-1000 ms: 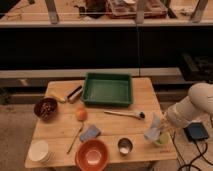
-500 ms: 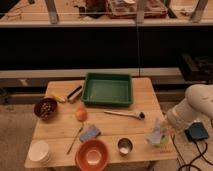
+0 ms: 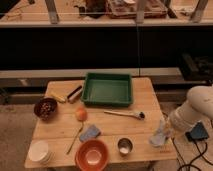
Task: Place towel in plastic cup
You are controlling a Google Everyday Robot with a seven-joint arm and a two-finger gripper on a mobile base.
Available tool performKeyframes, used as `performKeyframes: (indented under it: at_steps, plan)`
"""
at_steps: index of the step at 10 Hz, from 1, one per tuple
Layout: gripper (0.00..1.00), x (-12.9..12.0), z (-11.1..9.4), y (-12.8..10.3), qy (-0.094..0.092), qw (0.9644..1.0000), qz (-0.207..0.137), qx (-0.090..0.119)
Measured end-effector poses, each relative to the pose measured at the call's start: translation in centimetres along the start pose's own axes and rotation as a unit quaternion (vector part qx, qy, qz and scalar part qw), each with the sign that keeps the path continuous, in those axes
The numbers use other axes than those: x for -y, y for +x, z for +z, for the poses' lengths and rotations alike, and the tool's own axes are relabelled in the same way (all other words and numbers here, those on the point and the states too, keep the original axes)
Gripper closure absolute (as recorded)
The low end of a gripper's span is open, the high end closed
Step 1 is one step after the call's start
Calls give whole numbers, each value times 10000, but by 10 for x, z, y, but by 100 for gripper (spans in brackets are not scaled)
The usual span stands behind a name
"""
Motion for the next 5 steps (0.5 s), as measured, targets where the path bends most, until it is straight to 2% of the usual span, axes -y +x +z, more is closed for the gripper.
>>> performKeyframes:
  at_steps: [4, 5]
  plan:
    - [78, -13, -4, 3, 33, 9999, 142, -3]
    - [70, -16, -5, 4, 59, 9998, 165, 13]
